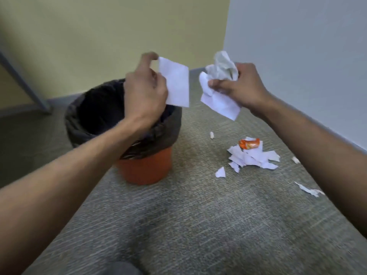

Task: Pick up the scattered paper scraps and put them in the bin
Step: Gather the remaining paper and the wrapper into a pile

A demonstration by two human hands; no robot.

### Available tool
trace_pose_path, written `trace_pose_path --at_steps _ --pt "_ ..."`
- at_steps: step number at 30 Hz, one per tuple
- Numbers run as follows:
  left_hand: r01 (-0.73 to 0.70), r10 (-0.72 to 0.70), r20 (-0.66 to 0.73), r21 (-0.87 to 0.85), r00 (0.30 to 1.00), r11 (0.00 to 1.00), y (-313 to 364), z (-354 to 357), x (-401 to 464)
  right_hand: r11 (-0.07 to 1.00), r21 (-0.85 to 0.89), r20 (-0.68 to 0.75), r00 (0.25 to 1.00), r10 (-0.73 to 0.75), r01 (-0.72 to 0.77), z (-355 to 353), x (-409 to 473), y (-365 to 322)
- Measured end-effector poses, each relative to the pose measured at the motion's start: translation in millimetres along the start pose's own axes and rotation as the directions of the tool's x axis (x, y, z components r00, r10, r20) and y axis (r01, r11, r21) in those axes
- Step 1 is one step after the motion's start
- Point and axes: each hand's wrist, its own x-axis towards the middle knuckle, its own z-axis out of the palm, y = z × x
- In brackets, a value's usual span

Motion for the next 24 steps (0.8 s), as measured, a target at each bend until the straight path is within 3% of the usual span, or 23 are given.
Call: trace_pose_path --at_steps 6,8,11,13,16,20,24 --pt "0.378 -0.379 -0.007 0.099 0.925 0.921 -55 -50 22 0.99 -0.082 0.188 0.977 -0.097 0.114 69 51 -51" --pt "0.411 -0.426 0.046 0.193 0.903 0.891 -65 -57 19 0.984 -0.124 0.267 0.96 -0.087 0.124 88 63 -60" --pt "0.266 -0.345 0.091 0.465 0.934 0.844 -63 -58 8 0.966 -0.242 0.447 0.894 0.031 0.087 108 69 -68" --pt "0.18 -0.256 0.073 0.526 0.964 0.831 -53 -57 -2 0.97 -0.235 0.459 0.887 0.052 0.065 109 66 -65" --pt "0.004 -0.04 0.071 0.451 0.997 0.892 -39 -50 -22 0.972 -0.219 0.371 0.929 -0.002 0.09 86 50 -50" --pt "-0.249 0.207 0.148 0.377 0.967 0.892 -14 -23 -61 0.952 -0.292 0.319 0.948 0.004 0.095 41 15 -9" --pt "-0.349 0.282 0.248 0.291 0.927 0.891 0 20 -102 0.896 -0.442 0.266 0.959 0.096 0.033 -5 -17 53"
